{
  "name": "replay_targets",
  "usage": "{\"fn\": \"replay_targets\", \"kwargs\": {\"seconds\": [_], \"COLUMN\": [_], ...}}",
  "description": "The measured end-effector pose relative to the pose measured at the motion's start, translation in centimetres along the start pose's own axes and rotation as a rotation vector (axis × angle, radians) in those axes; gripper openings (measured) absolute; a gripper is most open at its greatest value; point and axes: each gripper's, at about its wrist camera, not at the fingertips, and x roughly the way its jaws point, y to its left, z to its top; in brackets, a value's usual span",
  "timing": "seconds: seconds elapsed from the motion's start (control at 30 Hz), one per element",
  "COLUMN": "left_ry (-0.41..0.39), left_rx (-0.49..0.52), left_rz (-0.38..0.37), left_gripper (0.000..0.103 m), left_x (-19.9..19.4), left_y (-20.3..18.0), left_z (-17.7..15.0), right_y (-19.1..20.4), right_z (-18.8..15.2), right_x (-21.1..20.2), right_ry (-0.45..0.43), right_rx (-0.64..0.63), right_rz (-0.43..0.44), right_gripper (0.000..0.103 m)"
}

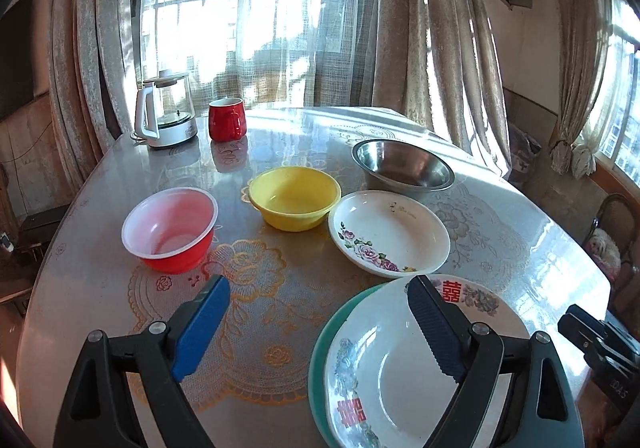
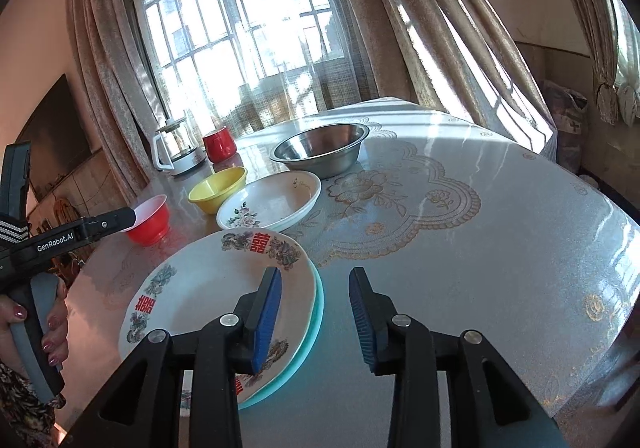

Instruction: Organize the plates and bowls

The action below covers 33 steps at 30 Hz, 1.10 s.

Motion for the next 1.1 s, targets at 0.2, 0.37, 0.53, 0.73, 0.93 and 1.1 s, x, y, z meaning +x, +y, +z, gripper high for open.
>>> {"fn": "replay_targets", "kwargs": {"seconds": [0.2,0.37,0.53,0.73,0.93,1.1], "left_ry": [0.052,0.090,0.117,0.195,0.250,0.302], "left_rx": [0.109,0.079,-0.017,-0.085,-0.044,-0.045], "left_rz": [0.051,-0.029,-0.120,-0.132,-0.128,-0.169], "left_gripper": [0.092,0.092,0.091,0.084,0.077,0.065], "left_x": [4.2,6.9,9.2,12.1,13.8,15.4], "left_y": [-1.3,-0.6,1.0,2.2,1.7,1.6], "left_z": [1.8,2.7,3.8,4.3,3.8,3.3], "right_y": [-1.2,-2.0,-2.5,-2.3,-2.2,-2.5], "right_z": [1.7,3.0,4.7,6.8,7.4,8.2], "right_x": [2.0,3.3,4.9,8.3,12.9,16.3], "right_ry": [0.078,0.116,0.176,0.251,0.354,0.399], "right_rx": [0.010,0.031,0.067,0.076,0.116,0.181], "right_rz": [-0.048,-0.061,-0.007,0.038,0.079,0.122], "right_gripper": [0.038,0.038,0.038,0.038,0.038,0.038]}}
